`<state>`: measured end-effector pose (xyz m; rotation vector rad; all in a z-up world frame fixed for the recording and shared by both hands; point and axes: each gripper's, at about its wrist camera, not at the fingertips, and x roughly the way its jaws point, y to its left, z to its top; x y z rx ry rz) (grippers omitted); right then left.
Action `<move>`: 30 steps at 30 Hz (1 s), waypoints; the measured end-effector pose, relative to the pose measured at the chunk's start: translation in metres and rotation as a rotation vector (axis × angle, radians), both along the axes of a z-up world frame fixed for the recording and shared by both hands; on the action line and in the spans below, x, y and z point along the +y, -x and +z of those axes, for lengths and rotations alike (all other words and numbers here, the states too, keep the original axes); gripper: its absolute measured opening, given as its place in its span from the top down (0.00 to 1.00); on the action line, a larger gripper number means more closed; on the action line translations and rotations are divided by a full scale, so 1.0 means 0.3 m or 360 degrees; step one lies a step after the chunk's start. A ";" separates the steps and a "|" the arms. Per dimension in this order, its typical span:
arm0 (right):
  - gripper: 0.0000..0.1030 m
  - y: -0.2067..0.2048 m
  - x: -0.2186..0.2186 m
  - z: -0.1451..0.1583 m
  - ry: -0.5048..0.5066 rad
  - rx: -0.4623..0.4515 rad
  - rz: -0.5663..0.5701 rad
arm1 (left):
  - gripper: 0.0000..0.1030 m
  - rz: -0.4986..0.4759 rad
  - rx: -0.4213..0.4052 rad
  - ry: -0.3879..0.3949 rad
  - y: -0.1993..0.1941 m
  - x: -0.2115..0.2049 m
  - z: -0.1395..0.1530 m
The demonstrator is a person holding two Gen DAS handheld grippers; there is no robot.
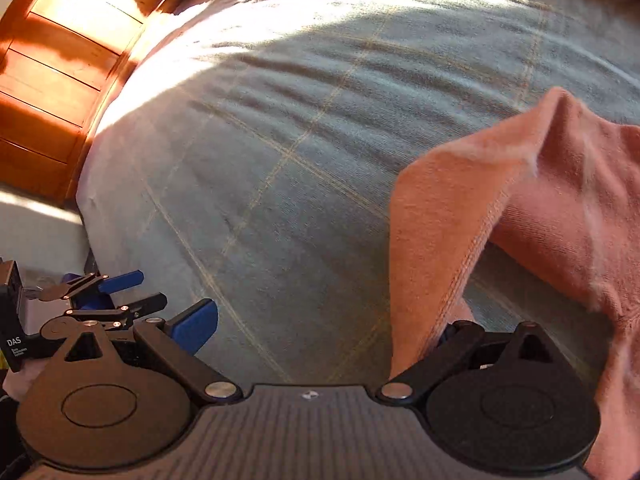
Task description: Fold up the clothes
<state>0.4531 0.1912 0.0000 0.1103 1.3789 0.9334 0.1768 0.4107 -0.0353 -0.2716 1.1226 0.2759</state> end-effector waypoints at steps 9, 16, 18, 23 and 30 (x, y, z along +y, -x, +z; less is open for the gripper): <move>0.01 -0.115 0.180 0.016 -0.0375 0.0139 -0.0110 | 0.33 0.0081 -0.0023 -0.0049 0.042 0.052 0.031; 0.01 -0.272 0.222 0.016 -0.0375 0.0108 -0.0240 | 0.33 0.0059 -0.0016 -0.0025 0.056 0.051 0.016; 0.01 -0.268 0.201 0.028 -0.0378 0.0084 -0.0234 | 0.33 0.0059 -0.0010 -0.0017 0.050 0.055 0.006; 0.01 -0.193 0.093 0.000 -0.0262 0.0052 -0.0188 | 0.33 0.0060 -0.0022 0.0003 0.024 0.061 0.003; 0.01 0.021 -0.098 -0.076 -0.0040 0.0036 -0.0100 | 0.33 0.0074 -0.0200 0.0316 -0.112 0.055 0.017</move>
